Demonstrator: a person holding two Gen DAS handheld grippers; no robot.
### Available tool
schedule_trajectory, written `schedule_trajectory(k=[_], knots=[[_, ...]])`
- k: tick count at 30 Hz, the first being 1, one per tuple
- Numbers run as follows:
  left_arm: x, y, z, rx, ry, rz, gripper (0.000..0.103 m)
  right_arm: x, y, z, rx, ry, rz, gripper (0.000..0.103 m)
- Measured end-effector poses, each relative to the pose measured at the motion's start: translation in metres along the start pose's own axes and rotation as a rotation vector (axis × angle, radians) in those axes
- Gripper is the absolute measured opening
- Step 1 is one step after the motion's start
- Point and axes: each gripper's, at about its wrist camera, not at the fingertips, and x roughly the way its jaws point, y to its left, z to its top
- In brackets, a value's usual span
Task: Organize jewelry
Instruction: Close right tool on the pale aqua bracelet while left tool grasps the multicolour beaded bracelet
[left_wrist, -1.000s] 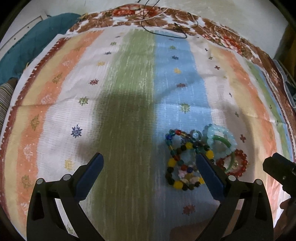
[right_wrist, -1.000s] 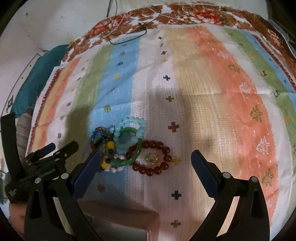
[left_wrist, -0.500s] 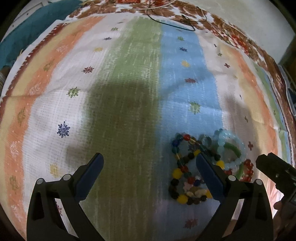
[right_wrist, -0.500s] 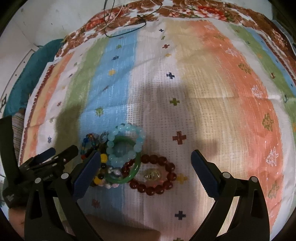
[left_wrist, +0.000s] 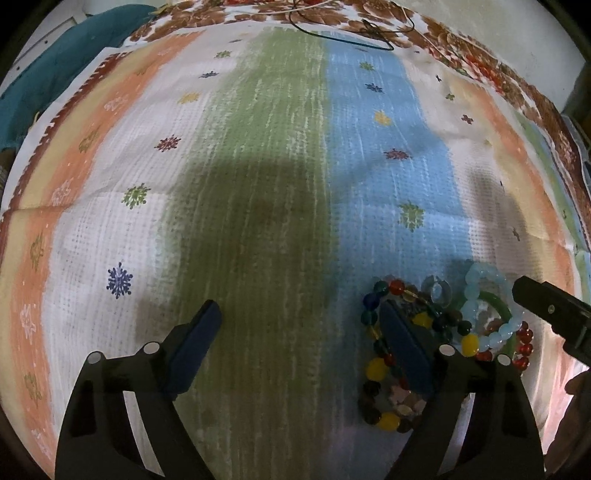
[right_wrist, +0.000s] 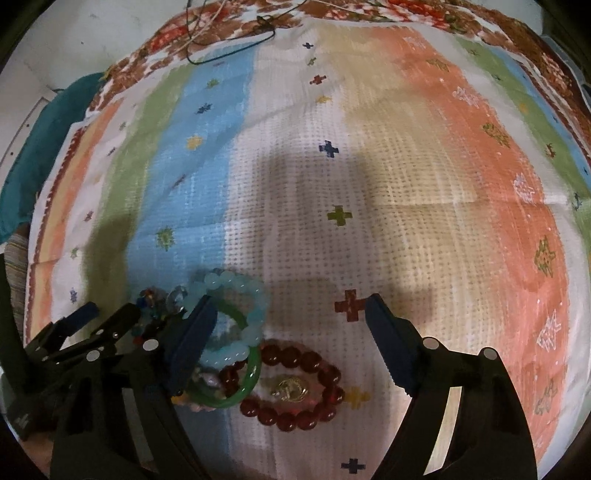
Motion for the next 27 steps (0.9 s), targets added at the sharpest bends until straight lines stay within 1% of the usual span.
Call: schedule_trajectory(k=[2,3,4,5,6,7,8,9,10,11,12,13,15,16,17,23,27], knots=[[0.001,-0.004,0.0,0.023,-0.001,0.014,0.081,0.002,-0.001,0.002,0.007,0.009,0.006,0.08],[0.002,-0.005,0.0,0.032,-0.002,0.022,0.08,0.003,-0.002,0.002,0.006,0.015,0.006,0.075],[0.003,-0.006,0.0,0.038,-0.002,0.029,0.08,0.004,-0.002,0.002,0.004,0.022,-0.001,0.073],[0.003,-0.007,-0.001,0.043,-0.003,0.03,0.077,0.005,-0.002,0.001,0.005,0.029,0.0,0.07],[0.003,-0.008,-0.002,0.048,-0.003,0.029,0.074,0.008,-0.003,0.001,0.008,0.042,0.008,0.066],[0.003,-0.009,-0.003,0.056,-0.001,0.032,0.072,0.009,-0.004,0.001,0.01,0.049,0.009,0.064],[0.003,-0.011,-0.004,0.064,0.001,0.04,0.067,0.01,-0.004,0.001,0.013,0.049,0.01,0.063],[0.003,-0.011,-0.005,0.071,0.004,0.053,0.061,0.01,-0.005,0.001,0.012,0.051,0.007,0.059],[0.004,-0.012,-0.005,0.075,0.005,0.057,0.059,0.01,-0.005,0.001,0.006,0.052,0.008,0.054],[0.004,-0.012,-0.006,0.079,0.007,0.051,0.053,0.01,-0.005,0.001,0.001,0.053,0.009,0.051],[0.003,-0.013,-0.006,0.088,0.008,0.046,0.045,0.01,-0.005,0.001,-0.002,0.055,0.013,0.043],[0.004,-0.014,-0.007,0.092,0.009,0.046,0.04,0.01,-0.004,0.0,-0.005,0.058,0.013,0.03],[0.004,-0.014,-0.007,0.09,0.012,0.045,0.022,0.011,-0.003,0.0,-0.011,0.065,0.012,0.015],[0.003,-0.014,-0.006,0.089,0.015,0.045,0.017,0.011,-0.004,0.0,-0.012,0.067,0.013,0.013],[0.003,-0.014,-0.006,0.091,0.018,0.046,0.009,0.011,-0.004,-0.001,-0.015,0.064,0.014,0.013],[-0.001,-0.013,-0.008,0.094,0.016,0.033,0.009,0.007,-0.003,-0.001,-0.036,0.04,0.028,0.012],[-0.011,-0.015,-0.01,0.101,-0.005,0.033,0.009,-0.006,0.002,-0.003,-0.07,0.009,0.022,0.012]])
